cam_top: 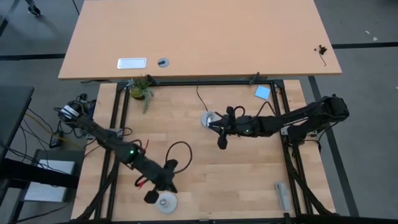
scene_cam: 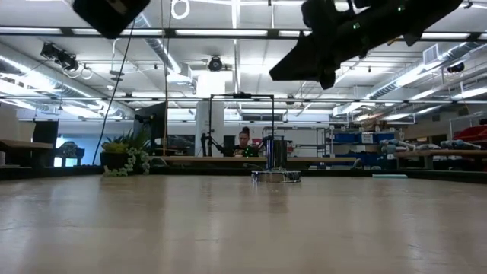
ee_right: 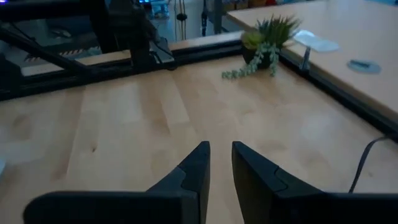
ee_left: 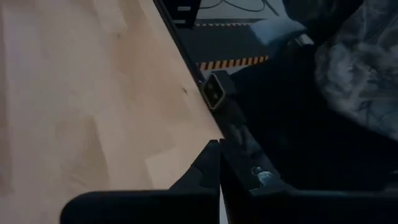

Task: Screw lightbulb
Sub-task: Insert the white lightbulb into the desk lamp

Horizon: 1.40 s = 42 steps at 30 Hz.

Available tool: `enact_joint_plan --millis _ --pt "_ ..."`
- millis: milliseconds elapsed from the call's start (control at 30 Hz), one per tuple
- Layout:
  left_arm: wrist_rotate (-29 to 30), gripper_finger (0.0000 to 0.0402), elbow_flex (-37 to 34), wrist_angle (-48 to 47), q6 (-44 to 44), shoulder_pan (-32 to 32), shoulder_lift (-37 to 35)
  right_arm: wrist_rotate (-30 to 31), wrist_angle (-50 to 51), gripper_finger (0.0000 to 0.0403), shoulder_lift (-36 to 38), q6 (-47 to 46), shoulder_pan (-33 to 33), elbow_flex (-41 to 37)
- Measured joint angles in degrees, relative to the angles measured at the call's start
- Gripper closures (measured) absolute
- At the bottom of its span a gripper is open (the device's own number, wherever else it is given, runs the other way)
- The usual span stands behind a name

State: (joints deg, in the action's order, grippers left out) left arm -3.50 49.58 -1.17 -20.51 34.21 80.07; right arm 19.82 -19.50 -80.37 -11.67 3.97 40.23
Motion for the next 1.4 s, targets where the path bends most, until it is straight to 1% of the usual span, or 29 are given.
enact_joint_plan --millis 167,267,433,500,633,733,800,1033,1133,1233,1400 --pt "-0.1 0.0398 1.7 -2.2 -6.9 3.1 0.0 0.0 -0.1 0.0327 -2.9 -0.8 -0.1 0.0" --pt "0.0 0.0395 4.1 -4.3 -8.6 4.7 0.0 0.0 -0.6 0.0327 -3.7 -0.9 0.0 0.0" --pt "1.7 0.0369 8.3 -6.2 -10.1 6.8 0.0 0.0 -2.5 0.0327 -3.5 -0.8 0.4 0.0" --pt "3.2 0.0357 10.2 -9.5 -10.2 7.6 0.0 0.0 -3.1 0.0327 -3.3 -0.7 0.4 0.0" --pt "9.0 0.0342 13.9 -19.9 -11.7 9.8 0.0 0.0 -3.3 0.0327 -3.2 -0.4 0.4 0.0" --pt "12.8 0.0339 16.2 -25.9 -15.0 11.6 0.0 0.0 -3.6 0.0327 -3.2 -0.3 0.4 0.0" --pt "14.1 0.0339 17.1 -27.8 -17.9 12.7 0.0 0.0 -3.6 0.0327 -3.2 -0.3 0.4 0.0" --pt "13.4 0.0337 17.3 -29.2 -31.8 15.7 0.7 0.0 -3.7 0.0327 -3.2 -0.3 0.4 0.0" --pt "12.7 0.0328 17.3 -29.4 -35.4 16.2 2.0 0.0 -4.3 0.0327 -3.2 -0.2 0.4 0.0" --pt "12.0 0.0308 17.3 -29.3 -37.6 16.2 3.5 0.0 -4.5 0.0327 -3.2 -0.2 0.4 0.0" --pt "11.8 0.0258 17.3 -30.0 -38.5 16.0 5.9 0.0 -4.4 0.0327 -3.2 -0.3 0.5 0.0"
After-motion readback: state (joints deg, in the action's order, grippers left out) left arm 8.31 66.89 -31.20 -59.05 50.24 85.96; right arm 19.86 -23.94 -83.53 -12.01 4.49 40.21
